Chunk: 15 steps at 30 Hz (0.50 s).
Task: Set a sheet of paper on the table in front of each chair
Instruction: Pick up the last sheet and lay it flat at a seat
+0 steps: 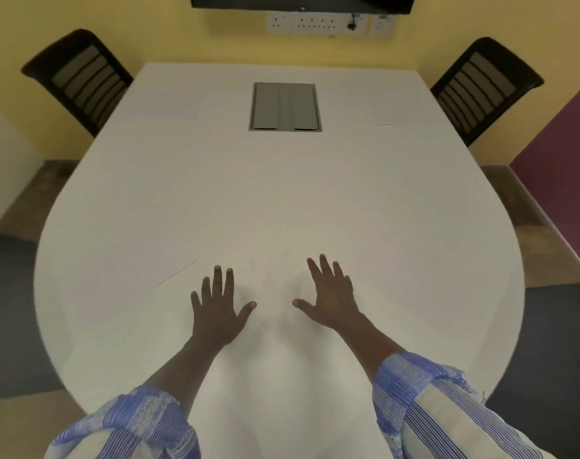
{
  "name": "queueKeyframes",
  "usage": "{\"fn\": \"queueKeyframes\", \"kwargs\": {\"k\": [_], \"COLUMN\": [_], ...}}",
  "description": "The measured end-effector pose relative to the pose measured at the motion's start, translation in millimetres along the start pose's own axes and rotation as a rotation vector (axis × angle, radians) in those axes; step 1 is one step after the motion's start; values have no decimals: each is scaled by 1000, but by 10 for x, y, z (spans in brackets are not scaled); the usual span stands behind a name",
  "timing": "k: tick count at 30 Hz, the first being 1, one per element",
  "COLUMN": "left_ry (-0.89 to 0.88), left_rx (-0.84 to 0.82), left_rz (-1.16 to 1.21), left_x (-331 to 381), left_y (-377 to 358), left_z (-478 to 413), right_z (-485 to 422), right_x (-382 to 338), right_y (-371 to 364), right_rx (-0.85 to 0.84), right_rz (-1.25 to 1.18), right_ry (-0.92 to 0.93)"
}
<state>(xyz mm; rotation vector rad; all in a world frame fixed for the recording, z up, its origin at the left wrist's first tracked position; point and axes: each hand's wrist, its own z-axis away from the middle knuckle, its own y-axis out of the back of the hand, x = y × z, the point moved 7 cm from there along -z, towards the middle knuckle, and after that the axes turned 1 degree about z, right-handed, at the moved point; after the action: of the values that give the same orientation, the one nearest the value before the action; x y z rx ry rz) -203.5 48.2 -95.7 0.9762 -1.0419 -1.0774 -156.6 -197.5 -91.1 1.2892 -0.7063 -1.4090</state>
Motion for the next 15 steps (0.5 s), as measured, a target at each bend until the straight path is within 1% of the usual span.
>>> {"fn": "queueKeyframes", "kwargs": {"k": [5,11,15], "left_ry": [48,2,-38], "left_rx": [-27,-76,-109], "left_rz": [-43,-61,-46], "left_x": [-92,-34,-65], "left_y": [-167,-415,-646], "left_z": [345,605,600], "right_z": [92,344,371], "right_x": [-222,-296,-329], "right_y": [-189,-608,-838], "right_rx": [-17,-115,-141], "right_rz": [6,34,57], "right_ry": [80,88,78]}}
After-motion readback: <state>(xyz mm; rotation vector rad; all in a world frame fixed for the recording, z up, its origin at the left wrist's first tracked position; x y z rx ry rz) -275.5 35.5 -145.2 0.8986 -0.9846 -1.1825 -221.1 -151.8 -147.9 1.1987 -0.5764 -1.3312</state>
